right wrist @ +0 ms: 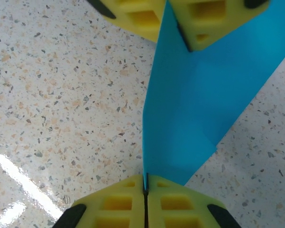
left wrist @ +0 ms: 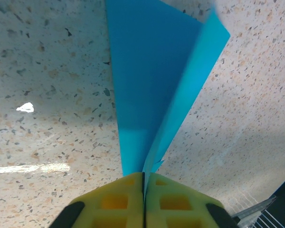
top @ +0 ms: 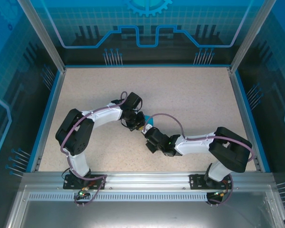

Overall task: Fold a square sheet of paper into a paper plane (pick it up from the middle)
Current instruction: Fold the wing for the fifth time at the center of the table.

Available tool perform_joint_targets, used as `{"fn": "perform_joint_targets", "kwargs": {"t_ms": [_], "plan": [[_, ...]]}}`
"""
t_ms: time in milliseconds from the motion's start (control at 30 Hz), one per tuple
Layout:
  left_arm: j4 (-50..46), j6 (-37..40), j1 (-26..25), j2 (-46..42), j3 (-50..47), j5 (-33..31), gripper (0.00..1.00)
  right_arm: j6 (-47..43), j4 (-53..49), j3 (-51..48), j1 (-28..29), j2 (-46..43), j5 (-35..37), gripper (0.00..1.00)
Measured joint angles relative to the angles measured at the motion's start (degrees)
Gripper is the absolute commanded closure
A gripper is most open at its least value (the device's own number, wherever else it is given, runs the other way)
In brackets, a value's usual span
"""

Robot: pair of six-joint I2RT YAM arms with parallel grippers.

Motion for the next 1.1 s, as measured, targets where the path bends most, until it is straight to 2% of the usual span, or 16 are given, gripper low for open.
{"fn": "perform_joint_targets", "kwargs": {"t_ms": [67, 133, 233, 300, 367, 433, 633, 733, 933, 1100], "plan": [[0.00, -0.09, 0.02, 0.00, 0.00, -0.04, 0.64, 0.22, 1.03, -0.22, -0.33, 0.00, -1.79, 0.96], [-0.02, 0.20, 0.04, -0.04, 0.00, -0.22, 0.62, 0.63, 2.32, -0.81, -0.96, 0.00, -4.02, 0.97], [-0.33, 0.33, 0.20, -0.85, -0.13, -0.87, 0.41, 1.51, 5.07, -2.36, -2.99, 0.00, -8.50, 0.97], [-0.61, 0.70, 0.46, -2.34, -0.37, -1.51, 0.38, 2.47, 7.30, -3.89, -4.92, -0.02, -12.17, 0.97], [-0.66, 0.85, 0.76, -4.70, -0.83, -2.54, 0.28, 3.65, 10.16, -5.64, -7.34, -0.11, -16.37, 0.97], [-0.55, 0.85, 1.03, -7.43, -1.60, -3.76, 0.24, 4.76, 12.63, -6.97, -9.60, -0.24, -20.31, 0.97], [-0.33, 1.14, 1.09, -13.75, -4.20, -5.92, 0.24, 8.68, 19.08, -10.10, -15.50, -0.22, -30.67, 0.97], [0.37, 1.40, 1.09, -14.67, -5.77, -6.29, 0.32, 11.26, 23.04, -11.89, -18.32, 0.22, -35.41, 0.97], [5.84, 2.12, 1.09, -15.15, -10.97, -4.59, 0.56, 15.98, 28.13, -12.13, -22.95, 4.90, -45.35, 0.97], [14.97, 2.47, 1.09, -15.15, -16.61, -0.76, 0.61, 21.18, 31.98, -12.09, -26.53, 8.13, -52.83, 0.97]]}}
